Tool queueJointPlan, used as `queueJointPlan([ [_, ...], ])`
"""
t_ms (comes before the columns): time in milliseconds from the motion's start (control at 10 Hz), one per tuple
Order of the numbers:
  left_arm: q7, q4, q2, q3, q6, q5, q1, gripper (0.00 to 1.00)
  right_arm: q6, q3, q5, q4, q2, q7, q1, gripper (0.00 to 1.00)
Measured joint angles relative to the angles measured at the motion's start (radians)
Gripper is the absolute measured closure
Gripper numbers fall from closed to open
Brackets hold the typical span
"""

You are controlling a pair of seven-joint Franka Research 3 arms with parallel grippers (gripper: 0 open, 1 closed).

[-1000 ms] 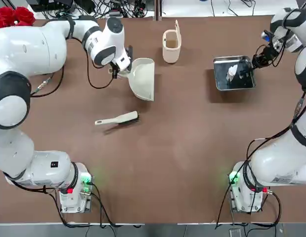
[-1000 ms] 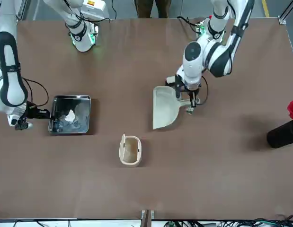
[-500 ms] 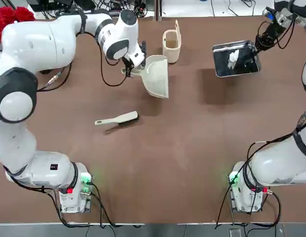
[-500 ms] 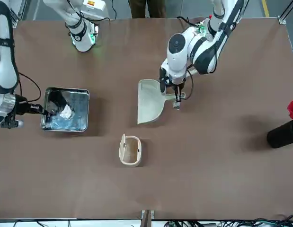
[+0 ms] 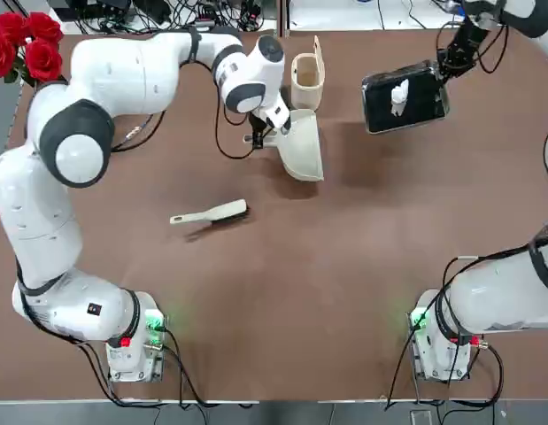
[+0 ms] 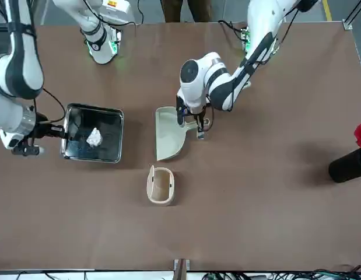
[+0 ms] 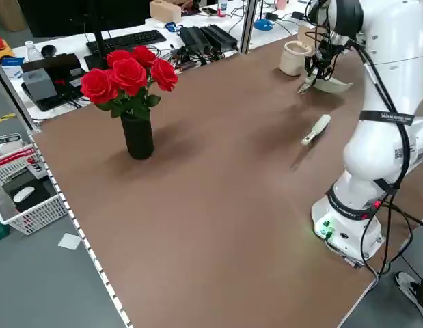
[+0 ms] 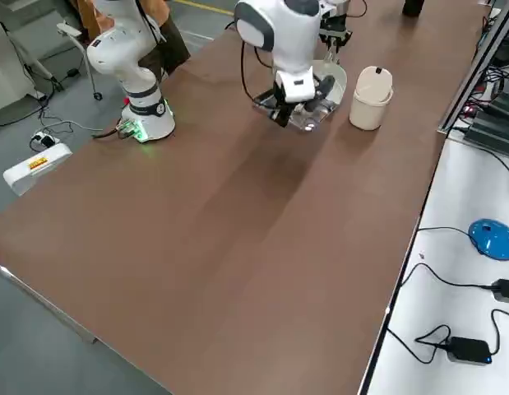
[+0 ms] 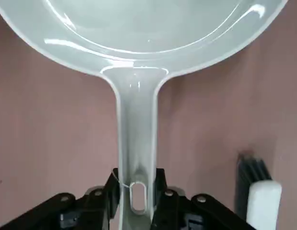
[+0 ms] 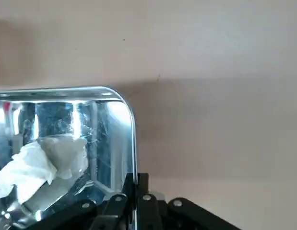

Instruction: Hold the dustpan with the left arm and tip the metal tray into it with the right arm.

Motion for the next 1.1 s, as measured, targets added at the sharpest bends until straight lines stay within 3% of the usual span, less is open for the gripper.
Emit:
queueJointPlan([
  [100, -0.012, 0.024, 0.025, 0.001, -0.008, 0.012, -0.016, 0.67, -0.008, 0.065, -0.031, 0.002, -0.015, 0.096, 0.002, 0.95],
  [300, -0.032, 0.035, 0.043, 0.005, -0.015, 0.032, -0.037, 0.67, -0.023, 0.154, -0.060, 0.006, -0.030, 0.218, 0.008, 0.95],
  [700, -0.071, 0.036, 0.072, 0.012, -0.017, 0.069, -0.070, 0.67, -0.058, 0.297, -0.163, 0.027, -0.031, 0.397, 0.011, 0.95],
  [1100, -0.075, 0.038, 0.077, 0.013, -0.017, 0.072, -0.078, 0.67, -0.096, 0.408, -0.239, 0.035, -0.031, 0.530, 0.015, 0.95],
])
